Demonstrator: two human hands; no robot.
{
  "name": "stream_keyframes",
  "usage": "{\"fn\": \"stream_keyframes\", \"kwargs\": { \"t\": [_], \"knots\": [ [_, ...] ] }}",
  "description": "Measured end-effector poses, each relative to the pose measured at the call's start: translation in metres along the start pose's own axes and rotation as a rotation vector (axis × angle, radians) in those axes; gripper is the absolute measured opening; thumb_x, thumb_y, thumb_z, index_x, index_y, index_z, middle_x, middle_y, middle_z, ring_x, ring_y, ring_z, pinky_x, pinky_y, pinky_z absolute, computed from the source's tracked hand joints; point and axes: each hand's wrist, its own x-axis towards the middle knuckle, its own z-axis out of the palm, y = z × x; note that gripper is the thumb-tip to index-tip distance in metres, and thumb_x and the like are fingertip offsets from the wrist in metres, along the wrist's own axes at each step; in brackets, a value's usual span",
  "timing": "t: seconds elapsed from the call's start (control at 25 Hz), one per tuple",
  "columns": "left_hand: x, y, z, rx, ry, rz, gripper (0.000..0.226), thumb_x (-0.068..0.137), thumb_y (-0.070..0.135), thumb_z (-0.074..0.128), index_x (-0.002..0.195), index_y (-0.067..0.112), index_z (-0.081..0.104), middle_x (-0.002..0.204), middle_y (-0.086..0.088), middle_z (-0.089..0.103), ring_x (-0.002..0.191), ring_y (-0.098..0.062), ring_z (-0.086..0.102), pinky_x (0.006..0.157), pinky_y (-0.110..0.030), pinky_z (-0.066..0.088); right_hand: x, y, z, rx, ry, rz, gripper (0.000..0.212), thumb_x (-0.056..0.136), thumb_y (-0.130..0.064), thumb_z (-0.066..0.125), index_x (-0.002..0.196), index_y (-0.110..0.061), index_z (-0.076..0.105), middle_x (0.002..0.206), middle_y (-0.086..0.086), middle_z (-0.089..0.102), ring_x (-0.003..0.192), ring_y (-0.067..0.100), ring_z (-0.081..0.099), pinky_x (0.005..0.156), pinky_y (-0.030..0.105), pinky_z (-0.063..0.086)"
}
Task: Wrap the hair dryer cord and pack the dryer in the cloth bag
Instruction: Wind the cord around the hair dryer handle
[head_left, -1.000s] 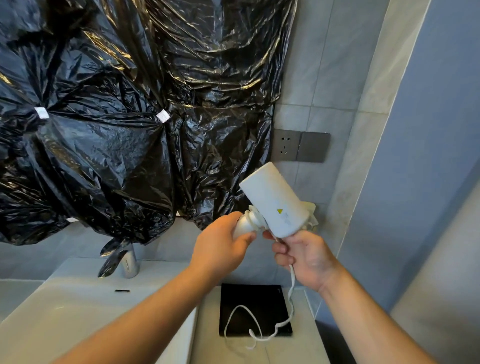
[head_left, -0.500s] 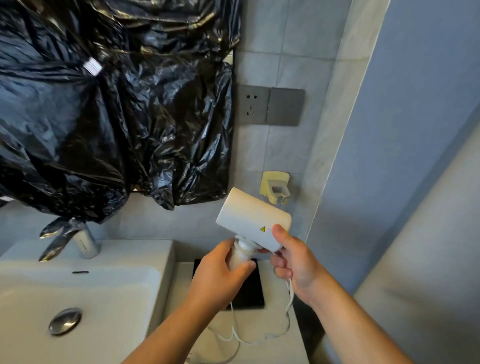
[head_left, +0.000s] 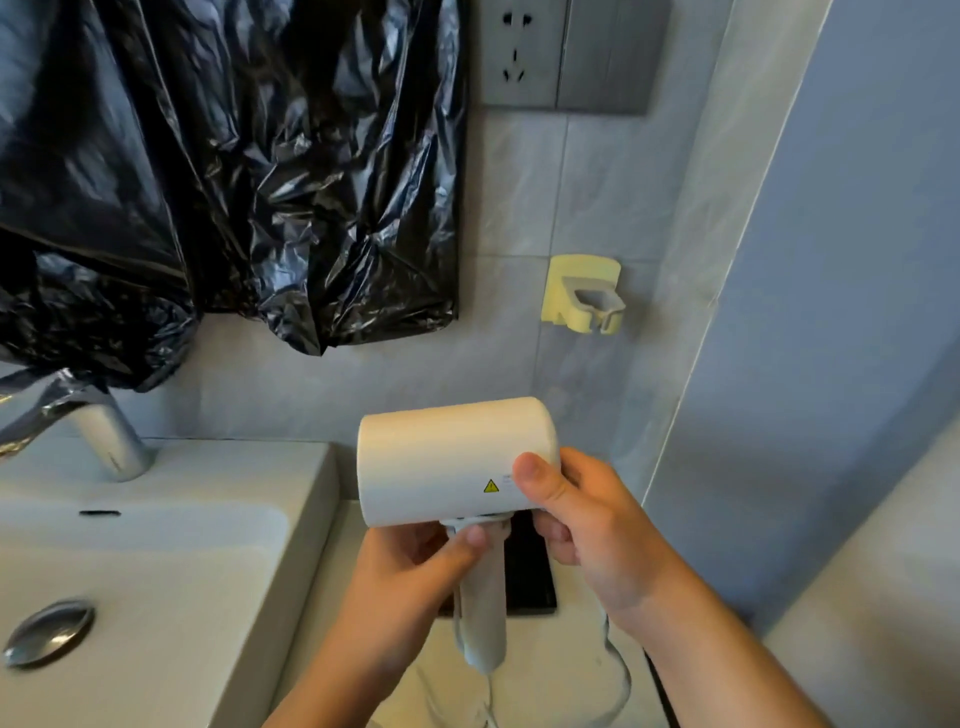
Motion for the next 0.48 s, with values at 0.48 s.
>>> {"fn": "stream_keyframes", "kwargs": {
  "t": [0.48],
  "knots": [
    [-0.037,-0.049,-0.067,0.227,-0.001,0.261,0.084,0.039,0.046,0.083,0.118,0.034,0.059,0.096,0.006,0.071,0.084,-0.006,0.070,0.062,-0.021,0.057,-0.047,0.097,0.023,-0.205,0.069,-0.354,0.027,0.074,-0.031,0.069,0.088,-0.008,0.068,0.066,0.004,0.066,0.059,0.009,0.063,0.054,0.022,0.050]
  ]
}}
